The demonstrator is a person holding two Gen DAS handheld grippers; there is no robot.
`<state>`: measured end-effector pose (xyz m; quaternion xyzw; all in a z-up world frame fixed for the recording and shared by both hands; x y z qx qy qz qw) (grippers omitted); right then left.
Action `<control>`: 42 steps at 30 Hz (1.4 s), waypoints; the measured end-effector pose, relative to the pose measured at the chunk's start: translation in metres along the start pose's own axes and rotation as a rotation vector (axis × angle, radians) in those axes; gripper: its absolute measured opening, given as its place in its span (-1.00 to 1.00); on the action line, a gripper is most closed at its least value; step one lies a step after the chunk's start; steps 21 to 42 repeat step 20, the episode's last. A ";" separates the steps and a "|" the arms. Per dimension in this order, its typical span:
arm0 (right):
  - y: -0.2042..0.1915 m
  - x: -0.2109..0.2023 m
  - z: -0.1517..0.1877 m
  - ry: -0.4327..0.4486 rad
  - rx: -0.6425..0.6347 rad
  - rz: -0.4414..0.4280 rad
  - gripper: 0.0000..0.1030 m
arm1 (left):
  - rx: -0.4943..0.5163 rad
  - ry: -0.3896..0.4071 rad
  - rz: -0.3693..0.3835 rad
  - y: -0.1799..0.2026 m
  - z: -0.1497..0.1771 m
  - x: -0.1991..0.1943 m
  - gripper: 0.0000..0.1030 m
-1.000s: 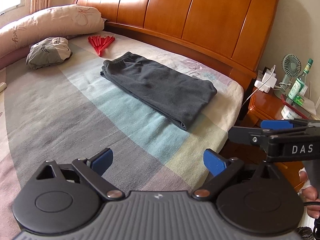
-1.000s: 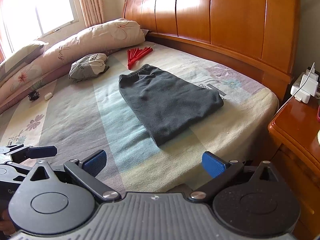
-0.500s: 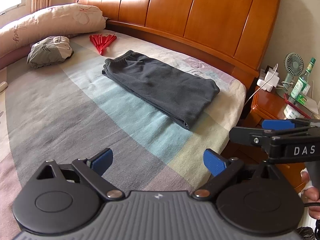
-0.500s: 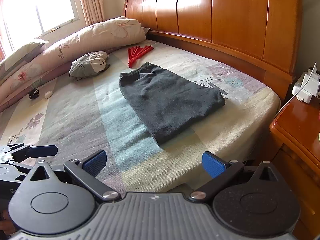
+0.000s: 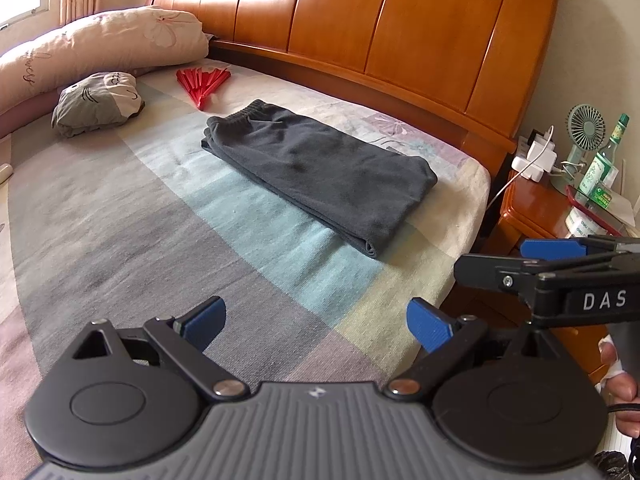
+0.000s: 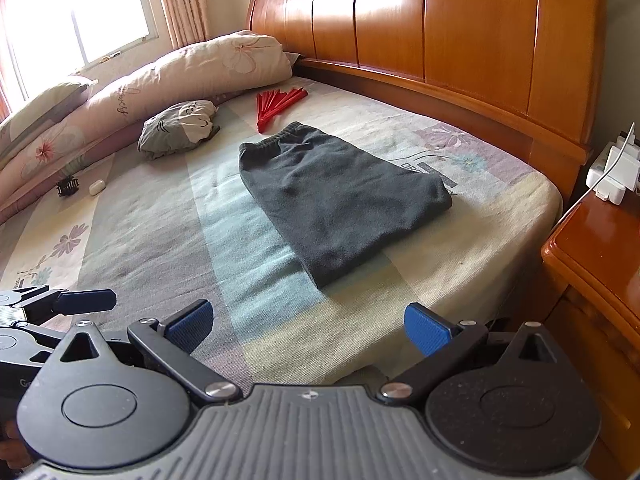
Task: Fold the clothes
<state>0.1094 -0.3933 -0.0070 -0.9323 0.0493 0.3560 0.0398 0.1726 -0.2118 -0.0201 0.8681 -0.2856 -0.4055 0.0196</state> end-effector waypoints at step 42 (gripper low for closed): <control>-0.001 0.000 -0.001 -0.006 -0.004 0.000 1.00 | 0.007 0.001 0.004 -0.002 -0.001 0.000 0.88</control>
Point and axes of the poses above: each gripper's, at about its wrist camera, not at the fingertips, and x roughly the way its jaws point, y to its right, z to its underside, the point moved 1 cm from there along x, roughly the way its jaws point, and after that the axes turned 11 degrees about -x, right-handed, at the moved point
